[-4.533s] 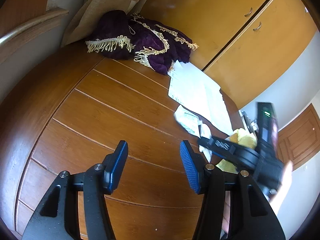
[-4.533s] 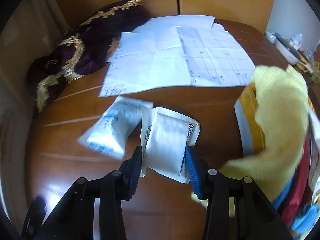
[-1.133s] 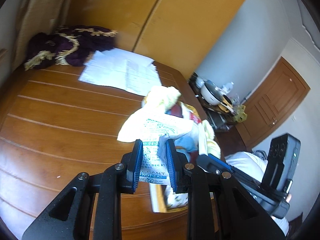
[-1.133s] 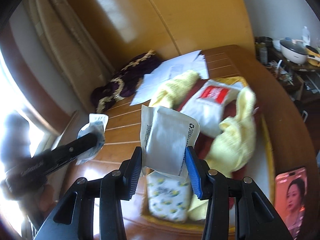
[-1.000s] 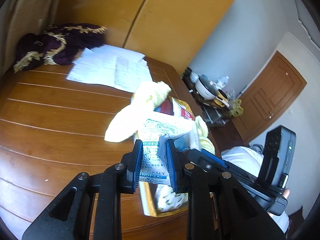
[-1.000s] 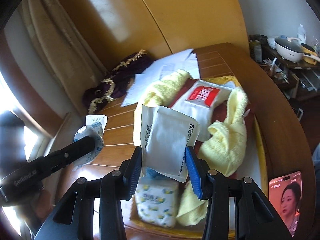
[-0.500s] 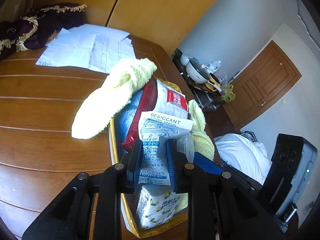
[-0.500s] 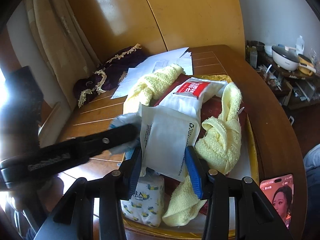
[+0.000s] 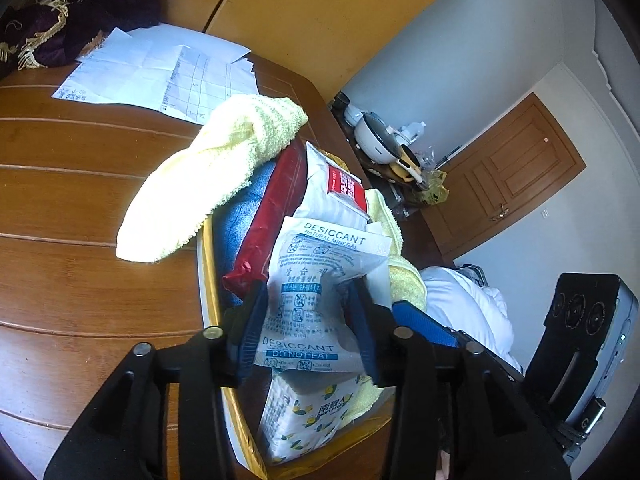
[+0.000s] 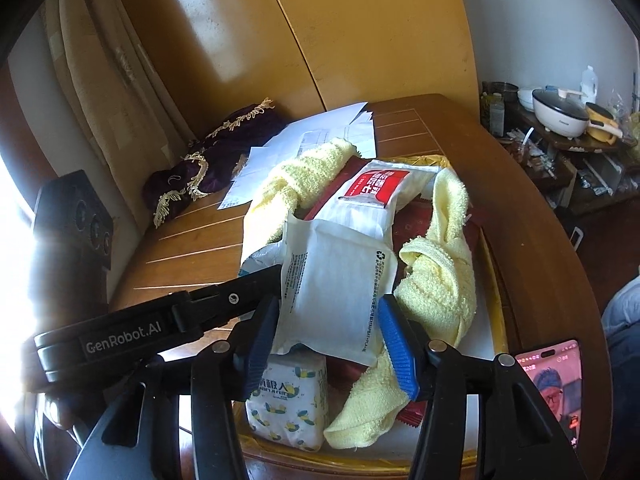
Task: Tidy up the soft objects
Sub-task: 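Open the left tool to drop its packet while the right tool releases its packet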
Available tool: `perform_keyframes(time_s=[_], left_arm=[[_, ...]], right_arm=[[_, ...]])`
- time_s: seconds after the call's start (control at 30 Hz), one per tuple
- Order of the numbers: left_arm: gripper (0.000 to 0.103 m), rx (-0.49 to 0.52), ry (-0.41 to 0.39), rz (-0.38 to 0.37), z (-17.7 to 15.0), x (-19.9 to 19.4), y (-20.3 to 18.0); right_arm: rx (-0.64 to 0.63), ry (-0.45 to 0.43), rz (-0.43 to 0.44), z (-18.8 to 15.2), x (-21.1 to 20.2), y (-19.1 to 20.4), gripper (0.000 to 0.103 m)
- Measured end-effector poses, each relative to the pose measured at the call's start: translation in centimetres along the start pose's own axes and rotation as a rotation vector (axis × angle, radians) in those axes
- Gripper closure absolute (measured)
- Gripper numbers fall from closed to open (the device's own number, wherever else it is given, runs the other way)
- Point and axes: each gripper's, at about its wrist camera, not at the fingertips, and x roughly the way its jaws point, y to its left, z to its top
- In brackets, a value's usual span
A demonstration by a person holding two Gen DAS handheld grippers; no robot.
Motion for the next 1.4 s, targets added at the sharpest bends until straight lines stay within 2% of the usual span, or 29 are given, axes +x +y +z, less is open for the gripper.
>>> perform_keyframes(time_s=[0.1, 0.23, 0.5, 0.6, 0.67, 0.73, 0.87, 0.97, 1.03, 1.17, 1.33, 1.4], left_arm=[[0.051, -0.019, -0.009, -0.025, 0.0, -0.3, 0.5], [0.039, -0.091, 0.019, -0.086, -0.7, 0.1, 1.6], [0.037, -0.186, 0.048, -0.19, -0.7, 0.1, 3.0], [0.037, -0.191, 0.042, -0.181, -0.5, -0.3, 3.1], [0.037, -0.2, -0.01, -0.163, -0.4, -1.2, 3.1], [0.034, -0.157, -0.047, -0.142, -0.2, -1.9, 2.5], [0.032, -0.14, -0.038, -0.137, 0.1, -1.7, 2.2], [0.032, -0.165, -0.009, -0.152, 0.0, -1.0, 2.7], [0.032, -0.179, -0.016, -0.175, 0.0, -1.1, 2.8], [0.032, -0.132, -0.053, -0.138, -0.3, -2.3, 2.0], [0.031, -0.067, -0.148, -0.016, -1.4, -5.1, 1.1], [0.031, -0.057, -0.186, 0.058, -2.1, -6.2, 1.0]], right_arm=[[-0.002, -0.015, -0.014, 0.0, -0.4, 0.3, 0.045], [0.016, -0.039, -0.027, 0.0, -1.0, 0.1, 0.043], [0.038, -0.05, -0.009, 0.0, -1.4, -0.1, 0.037], [0.039, -0.048, 0.002, 0.1, -1.4, 0.0, 0.037], [0.05, -0.05, 0.01, 0.1, -1.4, 0.0, 0.037], [0.058, -0.054, 0.015, 0.1, -1.4, -0.1, 0.037], [0.07, -0.054, 0.011, 0.3, -1.4, -0.2, 0.037], [0.08, -0.055, 0.014, 0.3, -1.5, -0.4, 0.037], [0.08, -0.055, 0.011, 0.3, -1.5, -0.4, 0.036], [0.08, -0.058, 0.017, 0.3, -1.6, -0.3, 0.036], [0.073, -0.051, 0.03, 0.2, -1.5, 0.1, 0.035], [0.075, -0.044, 0.046, 0.2, -1.4, 0.0, 0.035]])
